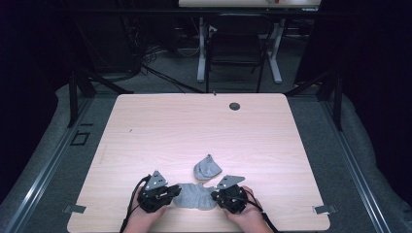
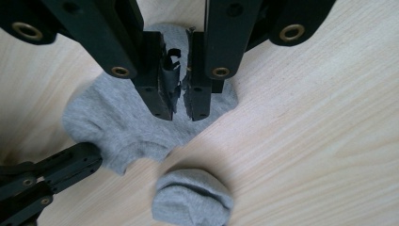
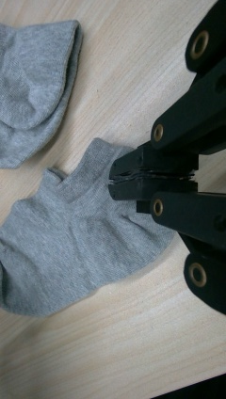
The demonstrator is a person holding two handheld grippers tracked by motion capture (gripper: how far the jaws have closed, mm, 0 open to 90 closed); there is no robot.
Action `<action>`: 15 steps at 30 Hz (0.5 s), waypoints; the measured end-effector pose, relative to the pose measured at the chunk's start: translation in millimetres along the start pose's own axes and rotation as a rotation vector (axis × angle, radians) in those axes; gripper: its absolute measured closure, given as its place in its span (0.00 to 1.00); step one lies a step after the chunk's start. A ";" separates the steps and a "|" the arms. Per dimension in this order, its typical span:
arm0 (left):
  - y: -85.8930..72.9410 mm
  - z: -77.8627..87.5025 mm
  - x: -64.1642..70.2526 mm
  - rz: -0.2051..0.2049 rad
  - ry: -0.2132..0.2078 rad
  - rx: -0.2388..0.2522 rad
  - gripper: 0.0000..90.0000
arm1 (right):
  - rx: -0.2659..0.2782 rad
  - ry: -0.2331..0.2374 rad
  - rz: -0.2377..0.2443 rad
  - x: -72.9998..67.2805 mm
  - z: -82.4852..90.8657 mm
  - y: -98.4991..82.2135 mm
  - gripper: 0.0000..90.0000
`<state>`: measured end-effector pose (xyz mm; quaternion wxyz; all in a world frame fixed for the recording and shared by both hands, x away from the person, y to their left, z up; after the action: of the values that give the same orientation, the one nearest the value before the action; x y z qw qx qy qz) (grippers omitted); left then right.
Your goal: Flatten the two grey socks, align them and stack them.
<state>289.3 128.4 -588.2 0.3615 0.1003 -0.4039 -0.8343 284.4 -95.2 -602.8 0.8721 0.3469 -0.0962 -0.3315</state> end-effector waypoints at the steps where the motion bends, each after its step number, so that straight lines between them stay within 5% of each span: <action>1: -1.8 -1.8 -0.8 -0.001 -0.002 -0.011 0.89 | -0.001 -0.003 -0.002 0.2 0.2 -0.1 0.97; 15: -15.9 -8.4 4.7 -0.007 -0.015 -0.066 0.86 | -0.024 -0.005 0.003 0.2 5.4 -4.3 0.99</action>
<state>281.5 126.7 -605.0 0.3585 0.0835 -0.3787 -0.8492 280.2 -100.6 -601.7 0.8764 0.3354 -0.0952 -0.3321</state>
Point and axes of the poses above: each handheld gripper's, and its own axes: z roughly backward along the jaws, y roughly out of its top, x roughly to its right, the point moved 4 cm from there along -z, roughly forward along the jaws
